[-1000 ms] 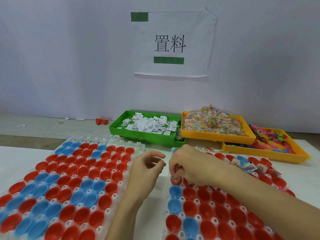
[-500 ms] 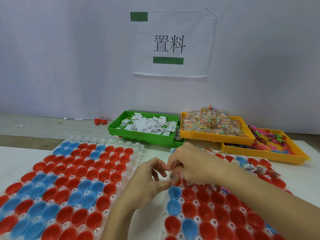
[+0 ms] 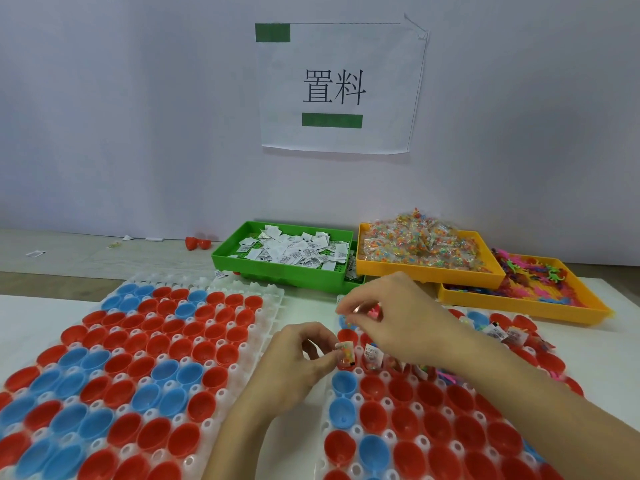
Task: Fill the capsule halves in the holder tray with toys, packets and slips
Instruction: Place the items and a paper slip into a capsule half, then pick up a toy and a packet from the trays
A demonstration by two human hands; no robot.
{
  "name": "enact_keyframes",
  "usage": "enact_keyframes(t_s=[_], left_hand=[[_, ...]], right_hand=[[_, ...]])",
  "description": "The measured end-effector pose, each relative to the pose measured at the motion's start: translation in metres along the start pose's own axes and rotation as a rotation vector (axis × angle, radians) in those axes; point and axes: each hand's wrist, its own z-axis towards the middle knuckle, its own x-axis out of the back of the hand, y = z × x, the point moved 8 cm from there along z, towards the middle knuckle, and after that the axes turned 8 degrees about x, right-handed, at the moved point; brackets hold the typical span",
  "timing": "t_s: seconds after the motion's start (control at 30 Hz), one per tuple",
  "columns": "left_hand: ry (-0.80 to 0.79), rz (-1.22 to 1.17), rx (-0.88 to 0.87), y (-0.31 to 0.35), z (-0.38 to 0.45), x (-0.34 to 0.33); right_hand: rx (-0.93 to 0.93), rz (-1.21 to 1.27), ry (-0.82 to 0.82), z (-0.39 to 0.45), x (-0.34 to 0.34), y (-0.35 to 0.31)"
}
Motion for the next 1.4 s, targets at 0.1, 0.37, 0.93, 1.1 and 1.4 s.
enact_keyframes(t_s=[0.1,0.37,0.93,1.1,1.4], left_hand=[[-0.01,0.002,-0.026,0.001,-0.001,-0.002],[-0.002,0.017,-0.075,0.007,0.001,-0.004],[0.066,0.306,-0.003,-0.048,0.016,0.027],[0.347,0.303,-0.147,-0.004,0.019,0.062],[-0.025,0.408,-0.5,0.2,0.039,-0.107]], right_hand=[[-0.05,0.073,0.204,-0.027,0.035,0.009],[-0.324,0.106,0.775,-0.164,0.146,0.088],[-0.693,-0.03,1.187,-0.242,0.125,0.239],[-0.672,-0.105,0.993,-0.229,0.119,0.25],[-0.725,-0.107,0.695,-0.218,0.102,0.261]])
